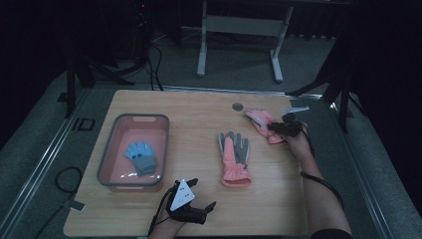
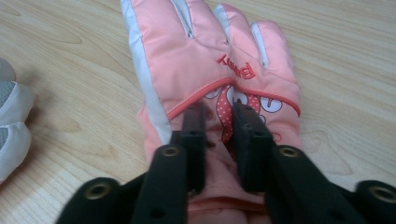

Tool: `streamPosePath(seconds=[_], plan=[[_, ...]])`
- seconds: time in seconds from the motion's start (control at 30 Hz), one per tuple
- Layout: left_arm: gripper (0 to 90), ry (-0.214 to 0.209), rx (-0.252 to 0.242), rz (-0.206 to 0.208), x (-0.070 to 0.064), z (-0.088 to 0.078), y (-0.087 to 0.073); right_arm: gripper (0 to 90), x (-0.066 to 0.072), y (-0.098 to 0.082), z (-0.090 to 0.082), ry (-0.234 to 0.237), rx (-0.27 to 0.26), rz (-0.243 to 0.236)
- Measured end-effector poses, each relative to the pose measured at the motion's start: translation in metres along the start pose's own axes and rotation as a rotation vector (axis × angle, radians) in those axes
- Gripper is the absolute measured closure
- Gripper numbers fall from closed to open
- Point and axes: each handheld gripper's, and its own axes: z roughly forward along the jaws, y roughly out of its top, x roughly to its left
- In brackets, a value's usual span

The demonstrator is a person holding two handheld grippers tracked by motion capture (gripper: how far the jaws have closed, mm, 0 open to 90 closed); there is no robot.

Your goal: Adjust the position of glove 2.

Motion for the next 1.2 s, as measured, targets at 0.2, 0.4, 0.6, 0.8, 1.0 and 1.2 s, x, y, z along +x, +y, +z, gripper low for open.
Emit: streamPosePath(seconds=[0.2, 0.4, 0.6, 0.8, 1.0, 1.2], plan=[[6.1, 0.001, 0.001, 0.003, 0.0, 0.0, 0.0, 86.5, 0.006, 0.003, -0.006, -0.058, -0.014, 0.086], [6.1, 0.02, 0.001, 0.007, 0.0, 0.0, 0.002, 87.6, 0.029, 0.012, -0.04, -0.187, -0.085, 0.106], [6.1, 0.03, -0.005, 0.017, 0.0, 0.001, 0.005, 87.9, 0.053, 0.006, -0.083, -0.274, -0.15, 0.146], [6.1, 0.026, -0.003, 0.021, 0.0, 0.005, 0.007, 88.1, 0.078, -0.013, -0.112, -0.339, -0.151, 0.14], [6.1, 0.011, -0.005, 0.034, -0.001, 0.009, 0.01, 88.1, 0.102, -0.035, -0.141, -0.38, -0.191, 0.182], [6.1, 0.011, -0.002, 0.04, -0.001, 0.011, 0.011, 88.1, 0.127, -0.065, -0.137, -0.422, -0.157, 0.184]])
